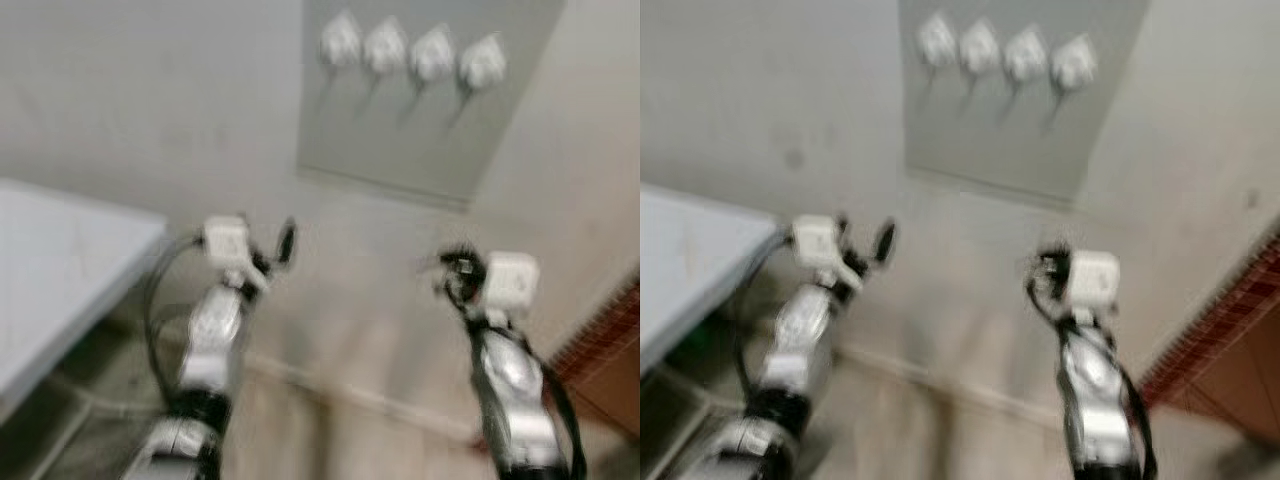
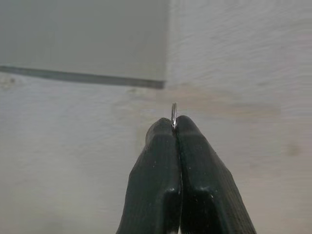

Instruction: Hang keys on a hook

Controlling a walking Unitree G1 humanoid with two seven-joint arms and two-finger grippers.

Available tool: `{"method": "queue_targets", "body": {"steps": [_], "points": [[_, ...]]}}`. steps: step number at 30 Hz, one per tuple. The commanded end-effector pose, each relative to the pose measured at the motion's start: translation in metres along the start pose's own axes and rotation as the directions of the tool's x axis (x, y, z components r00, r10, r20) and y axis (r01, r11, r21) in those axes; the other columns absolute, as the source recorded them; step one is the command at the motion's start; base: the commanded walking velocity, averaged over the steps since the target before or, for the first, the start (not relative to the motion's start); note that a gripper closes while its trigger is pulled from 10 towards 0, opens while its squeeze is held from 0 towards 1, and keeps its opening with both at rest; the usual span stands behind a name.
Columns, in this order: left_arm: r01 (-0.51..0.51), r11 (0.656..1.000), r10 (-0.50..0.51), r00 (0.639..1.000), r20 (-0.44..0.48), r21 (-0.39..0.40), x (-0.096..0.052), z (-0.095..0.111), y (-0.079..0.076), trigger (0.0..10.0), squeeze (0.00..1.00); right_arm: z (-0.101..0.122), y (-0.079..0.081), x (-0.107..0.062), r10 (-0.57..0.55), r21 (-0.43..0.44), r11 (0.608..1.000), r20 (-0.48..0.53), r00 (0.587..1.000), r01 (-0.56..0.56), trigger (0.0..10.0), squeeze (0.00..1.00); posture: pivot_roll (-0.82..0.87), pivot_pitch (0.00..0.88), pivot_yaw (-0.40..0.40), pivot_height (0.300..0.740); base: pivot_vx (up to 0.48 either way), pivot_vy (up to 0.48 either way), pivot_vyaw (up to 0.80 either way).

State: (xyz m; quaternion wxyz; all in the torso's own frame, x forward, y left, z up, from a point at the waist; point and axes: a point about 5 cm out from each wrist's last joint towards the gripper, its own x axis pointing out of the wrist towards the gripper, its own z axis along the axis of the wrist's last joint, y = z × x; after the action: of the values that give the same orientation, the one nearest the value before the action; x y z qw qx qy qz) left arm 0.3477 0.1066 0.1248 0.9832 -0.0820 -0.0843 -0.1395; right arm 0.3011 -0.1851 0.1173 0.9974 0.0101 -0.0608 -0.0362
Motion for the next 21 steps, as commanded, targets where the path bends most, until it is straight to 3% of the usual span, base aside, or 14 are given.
{"method": "queue_targets", "body": {"steps": [1, 13, 21], "points": [[-0.031, 1.000, 0.031, 0.999, 0.008, -0.001, -0.001, 0.004, 0.010, 10.0, 0.00, 0.003, 0.008, 0.003, 0.021, 0.014, 1.000, 0.008, 1.000, -0.021, 10.0, 0.00, -0.03, 0.011, -0.039, 0.740, 0.000, 0.000, 0.00], [-0.010, 1.000, 0.010, 1.000, -0.004, 0.029, 0.001, 0.005, 0.006, 10.0, 0.00, 0.006, 0.005, 0.005, 0.019, 0.011, 1.000, 0.018, 1.000, -0.019, 10.0, 0.00, -0.04, 0.022, -0.044, 0.740, 0.000, 0.000, 0.00], [0.050, 0.998, -0.050, 0.999, -0.001, 0.043, 0.001, 0.006, -0.007, 10.0, 0.00, 0.014, 0.007, 0.009, 0.038, 0.010, 0.999, 0.045, 0.998, -0.038, 10.0, 0.00, -0.03, 0.035, -0.053, 0.740, 0.000, 0.000, 0.00]]}}
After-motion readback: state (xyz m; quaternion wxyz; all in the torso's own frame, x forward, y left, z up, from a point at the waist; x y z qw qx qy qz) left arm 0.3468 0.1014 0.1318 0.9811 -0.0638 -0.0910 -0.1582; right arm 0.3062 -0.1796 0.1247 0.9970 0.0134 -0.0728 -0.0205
